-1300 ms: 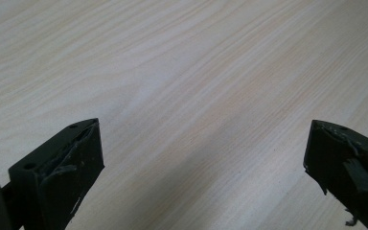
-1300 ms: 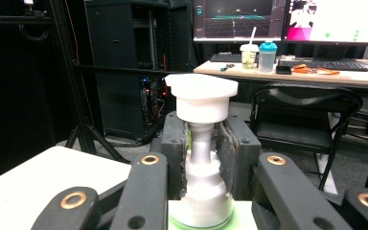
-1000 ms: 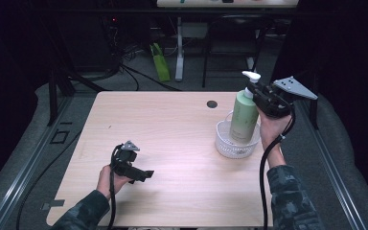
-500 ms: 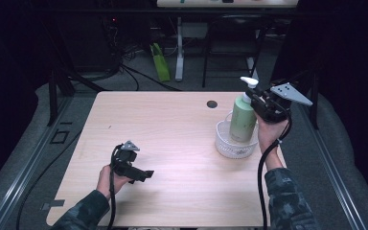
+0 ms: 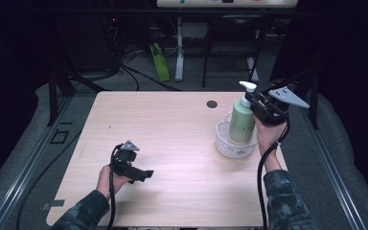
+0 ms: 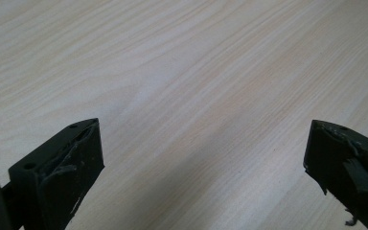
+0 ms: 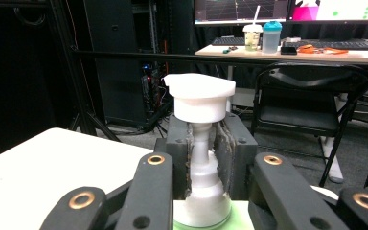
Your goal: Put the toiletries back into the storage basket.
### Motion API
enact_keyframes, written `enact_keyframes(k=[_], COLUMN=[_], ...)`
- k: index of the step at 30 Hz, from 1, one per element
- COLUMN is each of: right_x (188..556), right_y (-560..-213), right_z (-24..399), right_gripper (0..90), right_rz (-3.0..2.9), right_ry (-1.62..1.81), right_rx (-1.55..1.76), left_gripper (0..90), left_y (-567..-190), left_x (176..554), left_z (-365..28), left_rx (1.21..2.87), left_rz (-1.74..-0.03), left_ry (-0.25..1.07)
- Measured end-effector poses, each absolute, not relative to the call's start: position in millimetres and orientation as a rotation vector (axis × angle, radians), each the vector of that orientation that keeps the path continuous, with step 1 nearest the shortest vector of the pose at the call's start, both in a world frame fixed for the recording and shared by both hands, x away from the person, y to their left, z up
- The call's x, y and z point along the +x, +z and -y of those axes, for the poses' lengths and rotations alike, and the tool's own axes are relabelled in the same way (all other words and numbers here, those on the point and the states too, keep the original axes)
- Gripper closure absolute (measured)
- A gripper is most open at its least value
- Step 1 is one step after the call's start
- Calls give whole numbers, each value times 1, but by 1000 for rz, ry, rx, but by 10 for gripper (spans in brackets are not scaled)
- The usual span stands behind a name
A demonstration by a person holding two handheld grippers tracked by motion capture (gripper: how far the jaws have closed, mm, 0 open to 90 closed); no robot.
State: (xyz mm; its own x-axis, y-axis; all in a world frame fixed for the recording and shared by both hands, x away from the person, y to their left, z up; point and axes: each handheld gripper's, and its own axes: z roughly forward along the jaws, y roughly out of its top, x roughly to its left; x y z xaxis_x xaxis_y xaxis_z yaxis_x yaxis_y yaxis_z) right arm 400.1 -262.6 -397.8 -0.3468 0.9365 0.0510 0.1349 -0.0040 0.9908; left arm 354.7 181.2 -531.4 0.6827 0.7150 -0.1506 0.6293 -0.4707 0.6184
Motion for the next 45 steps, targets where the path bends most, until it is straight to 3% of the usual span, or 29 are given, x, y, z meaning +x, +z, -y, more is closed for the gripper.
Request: enact_keyframes(k=[45], right_x=[405], right_y=[-422], right_z=[262], right_gripper=[761], right_rz=[-1588], right_ry=[1366], right_rx=[1161], left_gripper=[0], left_y=[-531], left_x=[355], left_z=[-181], left_rx=[2239], left_rz=[-1022], left_ry=[173])
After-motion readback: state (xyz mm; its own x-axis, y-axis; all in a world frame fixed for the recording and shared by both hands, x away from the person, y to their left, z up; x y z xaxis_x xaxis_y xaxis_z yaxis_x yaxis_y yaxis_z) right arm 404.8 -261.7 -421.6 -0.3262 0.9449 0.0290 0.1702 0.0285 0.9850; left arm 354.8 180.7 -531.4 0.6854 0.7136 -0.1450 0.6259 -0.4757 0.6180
